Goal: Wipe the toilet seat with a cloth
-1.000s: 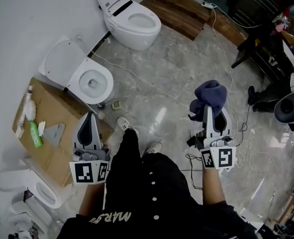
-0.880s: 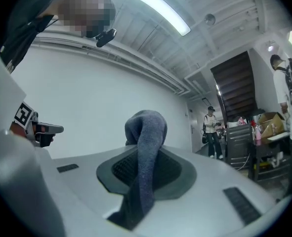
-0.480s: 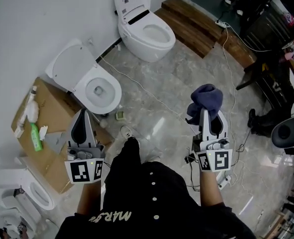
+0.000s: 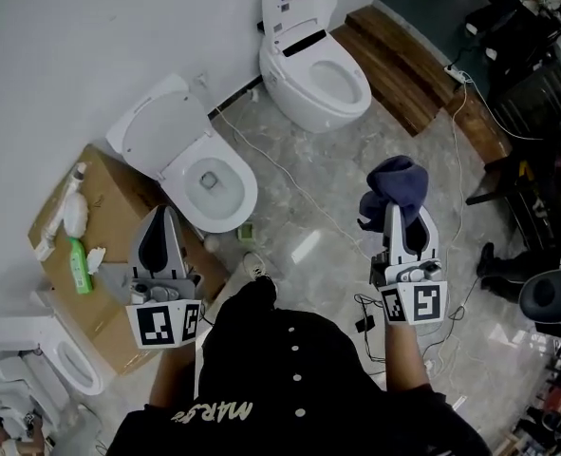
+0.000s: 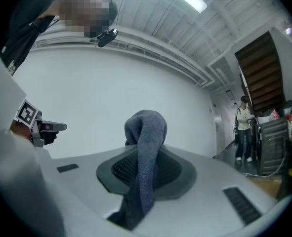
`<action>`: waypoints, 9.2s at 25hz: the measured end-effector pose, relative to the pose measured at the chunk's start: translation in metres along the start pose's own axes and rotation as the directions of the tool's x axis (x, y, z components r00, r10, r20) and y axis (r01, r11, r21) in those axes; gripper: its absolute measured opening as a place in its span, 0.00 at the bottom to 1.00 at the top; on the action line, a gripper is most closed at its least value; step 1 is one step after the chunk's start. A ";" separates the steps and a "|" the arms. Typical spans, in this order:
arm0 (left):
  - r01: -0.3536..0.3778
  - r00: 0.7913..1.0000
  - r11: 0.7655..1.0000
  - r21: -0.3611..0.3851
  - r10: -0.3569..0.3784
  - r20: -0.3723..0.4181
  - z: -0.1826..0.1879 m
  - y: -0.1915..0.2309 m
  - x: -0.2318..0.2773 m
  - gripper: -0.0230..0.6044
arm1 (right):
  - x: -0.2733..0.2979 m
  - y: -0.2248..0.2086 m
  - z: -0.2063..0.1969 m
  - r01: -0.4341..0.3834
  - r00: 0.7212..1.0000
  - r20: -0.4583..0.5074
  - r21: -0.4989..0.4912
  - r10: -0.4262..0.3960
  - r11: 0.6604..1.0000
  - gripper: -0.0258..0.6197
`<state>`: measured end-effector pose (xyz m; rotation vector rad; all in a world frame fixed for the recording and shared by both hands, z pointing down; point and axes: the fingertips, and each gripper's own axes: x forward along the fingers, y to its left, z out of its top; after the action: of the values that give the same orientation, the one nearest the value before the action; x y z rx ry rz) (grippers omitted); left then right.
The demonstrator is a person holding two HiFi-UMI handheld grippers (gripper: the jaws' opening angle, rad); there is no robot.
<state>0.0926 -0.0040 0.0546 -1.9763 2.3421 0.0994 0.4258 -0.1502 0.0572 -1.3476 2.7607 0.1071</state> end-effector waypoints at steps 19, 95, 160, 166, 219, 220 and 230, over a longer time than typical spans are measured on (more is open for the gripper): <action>-0.309 0.948 0.951 0.015 0.309 -0.071 -0.021 0.119 -0.005 0.05 | 0.199 0.120 -0.030 -0.374 0.927 -0.027 0.044 0.375 0.927 0.15; -0.718 0.688 0.664 -0.209 0.634 -0.352 -0.347 0.134 0.052 0.05 | 0.378 0.387 -0.677 -0.641 0.103 -0.805 -0.504 0.585 -0.580 0.15; -0.705 0.701 0.672 -0.227 0.611 -0.367 -0.357 0.125 0.038 0.05 | 0.253 0.259 -0.766 -0.951 -0.046 -0.984 -0.010 0.172 -0.309 0.14; -0.704 0.702 0.673 -0.224 0.612 -0.364 -0.355 0.123 0.035 0.05 | 0.227 0.251 -0.764 -0.984 -0.077 -0.981 0.047 0.178 -0.170 0.14; -0.731 0.673 0.644 -0.225 0.629 -0.388 -0.363 0.124 -0.004 0.05 | 0.039 0.318 -0.746 -0.848 -0.348 -0.911 0.206 0.220 -0.489 0.15; -0.733 0.671 0.642 -0.224 0.631 -0.389 -0.364 0.124 -0.006 0.05 | 0.037 0.320 -0.746 -0.828 -0.348 -0.913 0.191 0.215 -0.527 0.15; -0.747 0.658 0.622 -0.233 0.643 -0.393 -0.368 0.123 -0.014 0.05 | 0.031 0.338 -0.745 -0.639 -0.321 -0.923 0.046 0.212 -0.768 0.15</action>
<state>-0.0322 -0.0055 0.4224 -1.0433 3.3817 0.3679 0.1176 -0.0358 0.8067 2.5102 2.5726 1.8229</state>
